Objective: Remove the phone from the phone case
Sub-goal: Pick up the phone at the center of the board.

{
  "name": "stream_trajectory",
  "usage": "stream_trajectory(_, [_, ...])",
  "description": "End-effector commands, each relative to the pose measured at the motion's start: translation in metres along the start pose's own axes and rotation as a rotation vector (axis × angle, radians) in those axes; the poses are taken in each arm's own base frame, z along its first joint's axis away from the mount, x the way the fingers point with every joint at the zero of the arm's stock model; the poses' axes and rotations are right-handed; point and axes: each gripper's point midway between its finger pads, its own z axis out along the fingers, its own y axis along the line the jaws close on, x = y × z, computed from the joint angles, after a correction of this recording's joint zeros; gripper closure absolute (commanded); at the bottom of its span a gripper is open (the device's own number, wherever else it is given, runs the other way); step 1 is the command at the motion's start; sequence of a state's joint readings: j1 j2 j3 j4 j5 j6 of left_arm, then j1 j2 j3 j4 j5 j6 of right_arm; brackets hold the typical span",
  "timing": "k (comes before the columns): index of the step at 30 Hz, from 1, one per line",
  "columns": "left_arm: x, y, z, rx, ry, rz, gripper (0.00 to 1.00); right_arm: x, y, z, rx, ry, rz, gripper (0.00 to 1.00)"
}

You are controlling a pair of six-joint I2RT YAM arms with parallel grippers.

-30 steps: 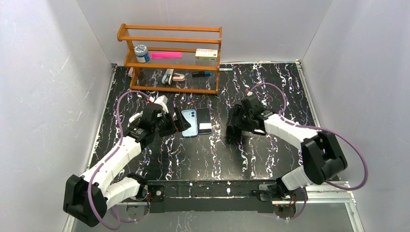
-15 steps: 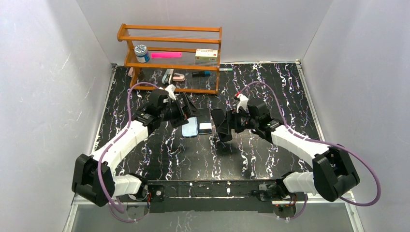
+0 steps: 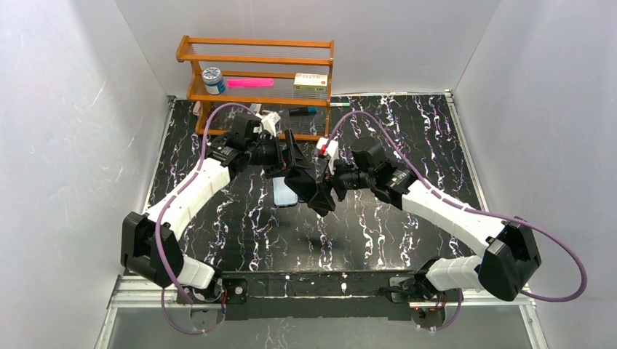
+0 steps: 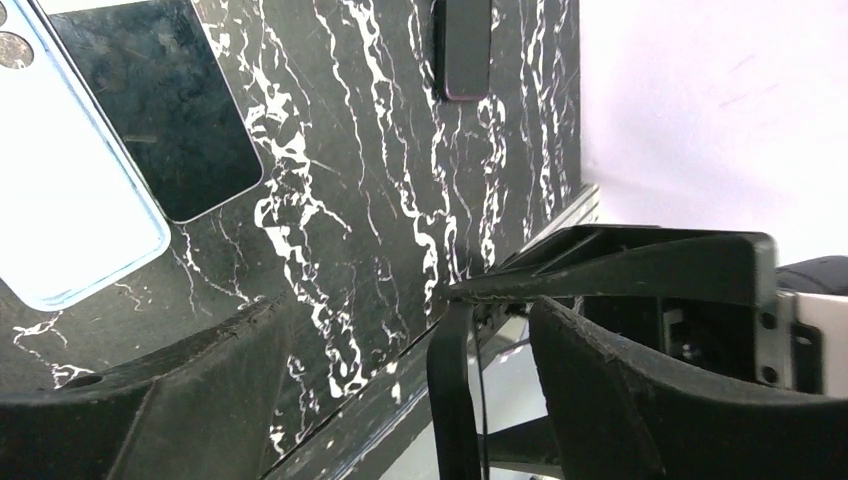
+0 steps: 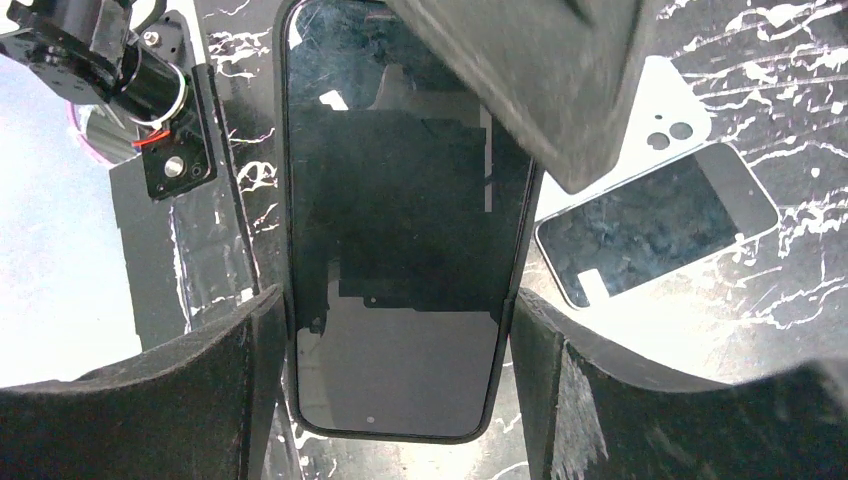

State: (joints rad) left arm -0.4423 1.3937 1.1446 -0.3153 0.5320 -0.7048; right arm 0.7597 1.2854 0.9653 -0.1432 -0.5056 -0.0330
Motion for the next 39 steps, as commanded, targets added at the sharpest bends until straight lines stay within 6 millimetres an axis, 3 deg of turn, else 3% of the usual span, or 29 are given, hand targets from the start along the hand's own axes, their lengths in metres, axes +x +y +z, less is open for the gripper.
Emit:
stream_trajectory(1, [0.028,-0.004,-0.015,0.010,0.176,0.091,0.19,-0.037,0.012,-0.003,-0.038,-0.045,-0.176,0.99])
stream_trajectory(4, [0.039,-0.011,-0.020,0.066,0.237,0.104,0.30,-0.042,0.017,-0.003,-0.044,-0.041,-0.217,0.99])
stream_trajectory(7, [0.044,-0.017,-0.025,0.095,0.255,0.109,0.48,-0.041,0.015,-0.002,-0.030,-0.013,-0.257,0.99])
stream_trajectory(12, [0.049,-0.022,-0.032,0.121,0.260,0.107,1.00,-0.039,0.006,-0.003,0.024,0.013,-0.308,0.94])
stream_trajectory(15, [0.047,-0.021,-0.036,0.111,0.233,0.099,1.00,-0.043,-0.001,-0.006,0.072,0.008,-0.321,0.76])
stream_trajectory(16, [0.045,-0.021,-0.037,0.110,0.212,0.099,1.00,-0.046,-0.002,-0.008,0.087,-0.003,-0.320,0.60])
stream_trajectory(18, [0.036,-0.022,-0.041,0.109,0.150,0.091,1.00,-0.056,-0.004,-0.012,0.126,-0.054,-0.300,0.17])
stream_trajectory(19, [0.030,-0.022,-0.043,0.103,0.110,0.071,1.00,-0.058,-0.005,-0.015,0.150,-0.082,-0.278,0.03])
stream_trajectory(24, [-0.001,-0.019,-0.050,0.094,-0.118,-0.023,1.00,-0.080,-0.004,-0.028,0.231,-0.256,-0.028,0.01])
stream_trajectory(27, [-0.016,-0.019,-0.055,0.121,-0.261,-0.098,1.00,-0.089,-0.004,-0.035,0.259,-0.389,0.230,0.01])
stream_trajectory(32, [-0.040,-0.026,-0.079,0.201,-0.511,-0.214,1.00,-0.091,0.006,-0.039,0.176,-0.551,0.603,0.01])
stream_trajectory(39, [-0.053,-0.026,-0.105,0.275,-0.715,-0.334,1.00,-0.087,0.008,-0.040,0.081,-0.664,0.892,0.01])
